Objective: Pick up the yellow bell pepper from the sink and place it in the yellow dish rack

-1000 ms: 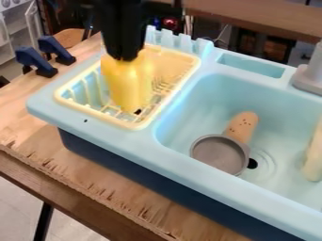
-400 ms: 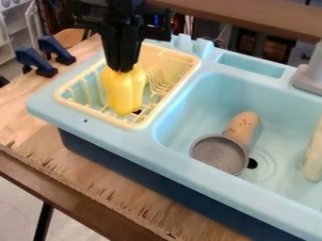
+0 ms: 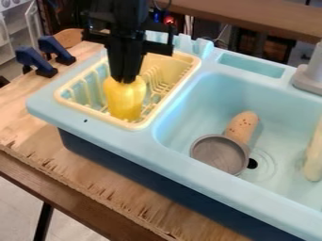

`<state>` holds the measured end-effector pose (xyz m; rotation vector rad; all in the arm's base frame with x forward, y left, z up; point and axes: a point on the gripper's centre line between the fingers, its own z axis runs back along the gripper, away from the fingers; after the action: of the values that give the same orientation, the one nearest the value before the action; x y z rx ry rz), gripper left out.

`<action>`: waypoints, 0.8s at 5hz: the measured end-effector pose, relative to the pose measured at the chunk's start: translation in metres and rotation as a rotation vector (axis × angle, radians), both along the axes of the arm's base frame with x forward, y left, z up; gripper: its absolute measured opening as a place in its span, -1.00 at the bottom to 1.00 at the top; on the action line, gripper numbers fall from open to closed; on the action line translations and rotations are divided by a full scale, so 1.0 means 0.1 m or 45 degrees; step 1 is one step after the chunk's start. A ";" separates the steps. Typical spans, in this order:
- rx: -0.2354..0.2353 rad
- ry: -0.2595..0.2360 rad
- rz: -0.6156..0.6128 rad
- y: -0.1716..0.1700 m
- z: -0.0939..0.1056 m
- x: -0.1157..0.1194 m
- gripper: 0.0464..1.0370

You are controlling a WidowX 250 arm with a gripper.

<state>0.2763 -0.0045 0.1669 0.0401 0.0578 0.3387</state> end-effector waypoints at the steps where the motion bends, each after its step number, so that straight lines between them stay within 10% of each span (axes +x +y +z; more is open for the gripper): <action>1: -0.016 -0.023 0.007 0.00 -0.04 0.05 -0.85; 3: -0.025 -0.005 0.017 -0.02 -0.10 0.07 -0.79; 4: -0.033 0.038 0.017 -0.03 -0.14 0.05 -0.35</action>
<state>0.2817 -0.0078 0.1525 0.0190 0.0921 0.3510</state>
